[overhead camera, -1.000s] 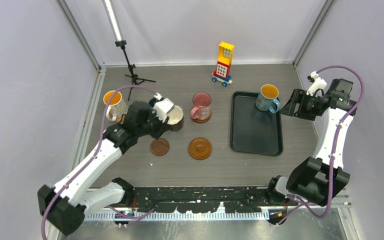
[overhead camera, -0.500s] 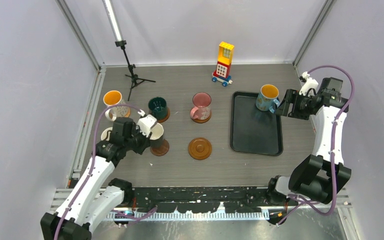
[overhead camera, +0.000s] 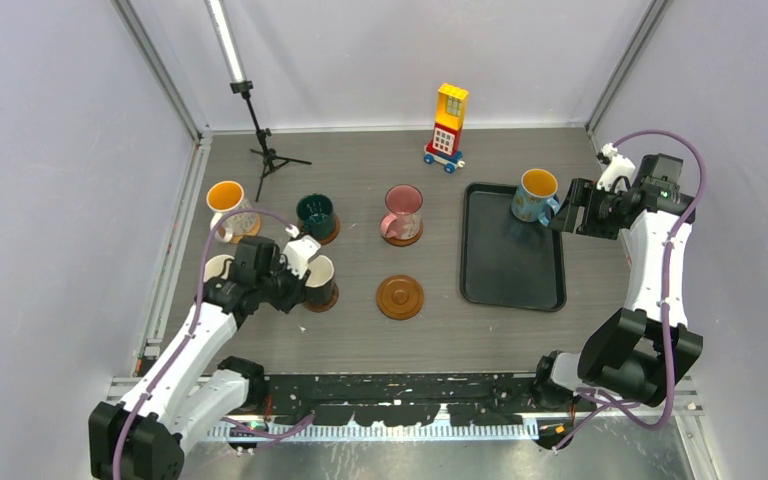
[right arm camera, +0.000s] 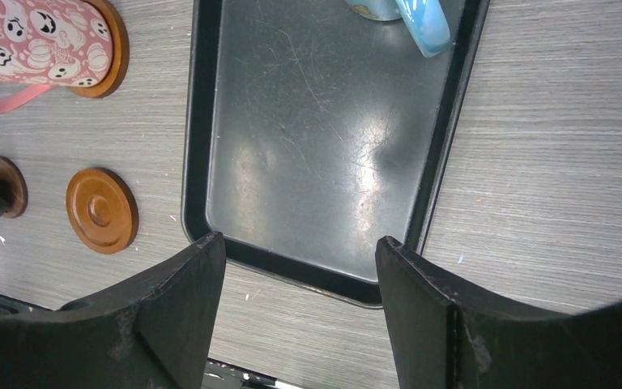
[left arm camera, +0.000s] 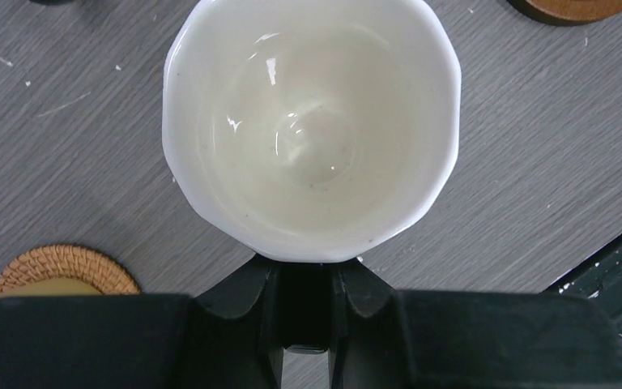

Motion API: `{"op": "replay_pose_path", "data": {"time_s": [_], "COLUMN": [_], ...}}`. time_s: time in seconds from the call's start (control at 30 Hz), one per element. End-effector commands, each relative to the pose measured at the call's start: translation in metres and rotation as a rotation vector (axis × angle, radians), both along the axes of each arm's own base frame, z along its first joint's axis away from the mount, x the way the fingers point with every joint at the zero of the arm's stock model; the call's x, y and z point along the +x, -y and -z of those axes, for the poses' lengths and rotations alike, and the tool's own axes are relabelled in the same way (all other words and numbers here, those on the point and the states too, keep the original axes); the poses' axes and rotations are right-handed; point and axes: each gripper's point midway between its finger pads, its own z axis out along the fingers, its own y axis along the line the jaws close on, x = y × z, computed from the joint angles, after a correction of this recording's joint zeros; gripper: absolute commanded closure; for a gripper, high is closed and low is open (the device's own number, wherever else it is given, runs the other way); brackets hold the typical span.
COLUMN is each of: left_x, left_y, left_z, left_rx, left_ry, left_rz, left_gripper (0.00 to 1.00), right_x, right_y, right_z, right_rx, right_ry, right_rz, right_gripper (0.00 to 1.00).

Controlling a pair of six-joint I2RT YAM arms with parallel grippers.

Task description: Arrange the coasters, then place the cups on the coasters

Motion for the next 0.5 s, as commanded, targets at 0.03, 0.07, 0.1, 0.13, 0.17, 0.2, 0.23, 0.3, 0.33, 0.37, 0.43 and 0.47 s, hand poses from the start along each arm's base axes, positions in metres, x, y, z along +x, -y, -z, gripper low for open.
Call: {"op": "replay_pose_path", "data": {"time_s": [0.03,0.07,0.1,0.13,0.17,0.2,0.23,0.3,0.33,0.37,0.43,0.47], "left_x": [0.027,0.026,0.026,0.026,0.025,0.024,0.022,0.017,0.014,0.013,0.010,0.007], "left_y": [0.016,0.016,0.015,0.013,0.012,0.011,0.009,0.007,0.006,0.005,0.002,0.002], "left_z": [-0.025,-0.024,-0.023,-0.023,-0.022,-0.021,-0.020,-0.019,-0.018,-0.019,-0.020,-0.021], "left_rx": [-0.072,-0.068,-0.063,-0.056,-0.047,-0.039,-0.031,-0.018,-0.010,-0.001,0.014,0.021], "left_ry": [0.124,0.123,0.122,0.120,0.118,0.113,0.106,0.089,0.080,0.084,0.090,0.089], "left_rz": [0.043,0.041,0.037,0.033,0.034,0.038,0.041,0.050,0.055,0.066,0.077,0.090], "left_gripper": [1.00,1.00,0.98,0.95,0.89,0.83,0.73,0.58,0.53,0.49,0.46,0.45], "right_x": [0.007,0.007,0.007,0.007,0.007,0.007,0.007,0.007,0.008,0.008,0.008,0.008], "right_y": [0.002,0.002,0.003,0.003,0.003,0.003,0.003,0.003,0.003,0.004,0.004,0.004], "right_z": [-0.007,-0.008,-0.008,-0.008,-0.008,-0.008,-0.008,-0.007,-0.008,-0.008,-0.007,-0.008], "right_rx": [-0.020,-0.021,-0.023,-0.023,-0.023,-0.023,-0.023,-0.023,-0.023,-0.025,-0.029,-0.030], "right_ry": [0.035,0.038,0.038,0.036,0.035,0.036,0.036,0.035,0.036,0.035,0.036,0.036], "right_rz": [0.008,0.008,0.009,0.009,0.010,0.010,0.010,0.010,0.009,0.009,0.007,0.006], "right_gripper": [0.27,0.27,0.27,0.27,0.27,0.27,0.27,0.27,0.27,0.27,0.27,0.27]}}
